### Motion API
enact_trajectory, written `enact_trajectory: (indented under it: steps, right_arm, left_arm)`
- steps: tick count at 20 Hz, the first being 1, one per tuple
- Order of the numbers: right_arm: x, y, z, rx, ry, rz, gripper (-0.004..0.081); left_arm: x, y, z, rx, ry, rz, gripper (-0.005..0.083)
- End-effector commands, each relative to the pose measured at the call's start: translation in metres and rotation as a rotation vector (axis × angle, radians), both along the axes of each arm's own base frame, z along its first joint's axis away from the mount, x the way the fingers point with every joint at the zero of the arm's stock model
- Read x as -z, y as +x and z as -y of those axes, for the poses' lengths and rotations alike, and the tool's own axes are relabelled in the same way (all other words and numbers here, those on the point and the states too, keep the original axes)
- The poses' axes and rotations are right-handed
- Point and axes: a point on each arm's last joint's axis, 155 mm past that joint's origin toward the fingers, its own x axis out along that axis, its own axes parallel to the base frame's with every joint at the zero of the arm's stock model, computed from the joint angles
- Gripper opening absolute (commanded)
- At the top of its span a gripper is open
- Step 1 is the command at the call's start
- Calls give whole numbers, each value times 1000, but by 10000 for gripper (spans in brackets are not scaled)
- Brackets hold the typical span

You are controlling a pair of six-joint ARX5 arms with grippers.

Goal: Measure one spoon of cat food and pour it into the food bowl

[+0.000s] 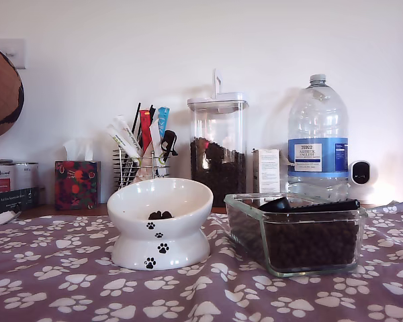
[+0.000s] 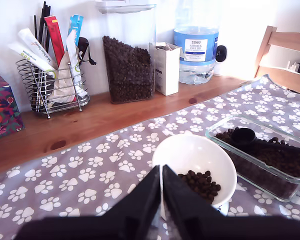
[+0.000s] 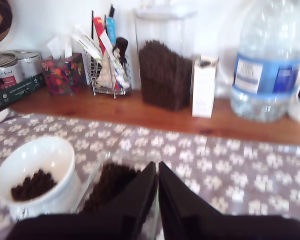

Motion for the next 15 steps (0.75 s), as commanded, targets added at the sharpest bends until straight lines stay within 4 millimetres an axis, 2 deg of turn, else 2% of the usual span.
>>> enact_trajectory:
  steps: [1,5,9,15]
  right_arm:
    - [25,-4,-1,-6,-25,-80,-11]
    - [57,-15,4,-5,-82,-203,-11]
    - [81,-26,10,-4,-127,-299,-11]
    - [96,-35,14,-4,-157,-366,-11]
  left_arm:
    - [4,-2,1,7,0,-15,-19]
    - [24,-6,-1,7,29,-92,-19]
    - [45,-14,-3,7,59,-178,-19]
    - [70,-25,-7,7,95,-283,-19]
